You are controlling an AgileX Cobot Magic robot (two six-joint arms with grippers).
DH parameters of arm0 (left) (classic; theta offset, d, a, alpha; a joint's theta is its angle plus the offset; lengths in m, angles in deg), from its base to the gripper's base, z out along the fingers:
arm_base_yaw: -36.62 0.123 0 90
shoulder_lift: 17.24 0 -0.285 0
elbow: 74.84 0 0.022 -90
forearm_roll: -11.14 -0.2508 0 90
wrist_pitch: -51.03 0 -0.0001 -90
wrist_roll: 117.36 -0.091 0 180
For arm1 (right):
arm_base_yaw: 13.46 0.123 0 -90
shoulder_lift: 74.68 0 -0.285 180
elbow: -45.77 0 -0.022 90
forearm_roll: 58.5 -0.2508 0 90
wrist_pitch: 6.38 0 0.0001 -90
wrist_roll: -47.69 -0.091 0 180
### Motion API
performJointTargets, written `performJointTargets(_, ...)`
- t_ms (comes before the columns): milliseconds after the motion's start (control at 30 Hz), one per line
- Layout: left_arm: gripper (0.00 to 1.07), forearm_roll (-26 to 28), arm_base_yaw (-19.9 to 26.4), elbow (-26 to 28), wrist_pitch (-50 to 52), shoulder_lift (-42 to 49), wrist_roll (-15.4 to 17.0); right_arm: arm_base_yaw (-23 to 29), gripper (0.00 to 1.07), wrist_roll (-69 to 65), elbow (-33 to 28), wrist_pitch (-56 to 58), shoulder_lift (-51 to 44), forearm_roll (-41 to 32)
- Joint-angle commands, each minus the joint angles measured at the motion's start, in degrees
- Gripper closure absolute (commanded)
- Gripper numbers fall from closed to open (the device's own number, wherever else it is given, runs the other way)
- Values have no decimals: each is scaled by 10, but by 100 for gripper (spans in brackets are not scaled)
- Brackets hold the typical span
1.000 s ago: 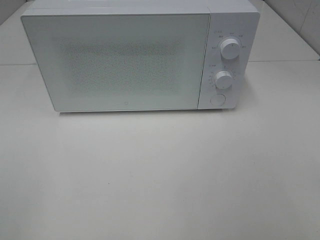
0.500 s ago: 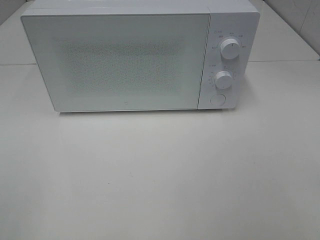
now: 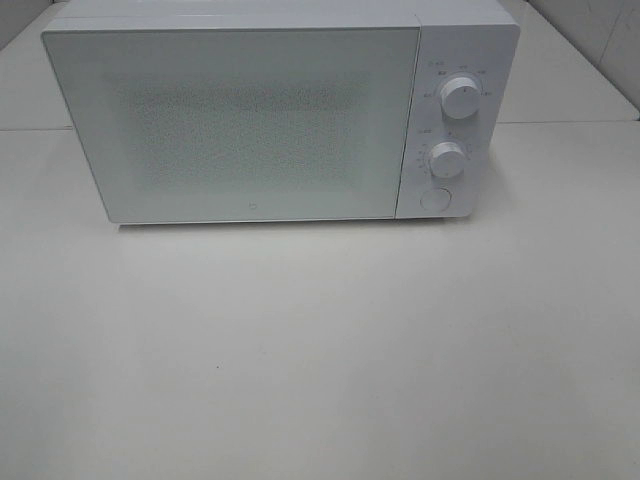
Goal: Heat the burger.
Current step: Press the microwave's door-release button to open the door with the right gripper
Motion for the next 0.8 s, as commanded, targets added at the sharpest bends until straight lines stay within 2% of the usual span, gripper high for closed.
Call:
performJointTargets(33, 3, 1, 1, 0, 1, 9, 1, -4, 31, 7, -1, -3, -17, -4)
performJointTargets(233, 3, 1, 1, 0, 1, 9, 1, -4, 31, 7, 1, -7, -17, -2)
performJointTargets(433, 3, 1, 1, 0, 1, 9, 1, -4, 31, 7, 33, -96, 12, 9)
performJointTargets(467, 3, 1, 1, 0, 1, 9, 1, -4, 31, 7, 36, -146, 38, 9)
performJointTargets(533, 3, 1, 1, 0, 1, 9, 1, -4, 31, 7, 36, -167, 51, 8)
performJointTargets(633, 3, 1, 1, 0, 1, 9, 1, -4, 31, 12, 33, -316, 136, 9)
performJointTargets(667, 3, 1, 1, 0, 1, 9, 1, -4, 31, 12, 33, -316, 136, 9)
performJointTargets(733, 3, 1, 1, 0, 1, 9, 1, -4, 31, 30, 10, -431, 183, 9)
performJointTargets(800, 3, 1, 1, 0, 1, 9, 1, -4, 31, 34, -3, -472, 201, 9)
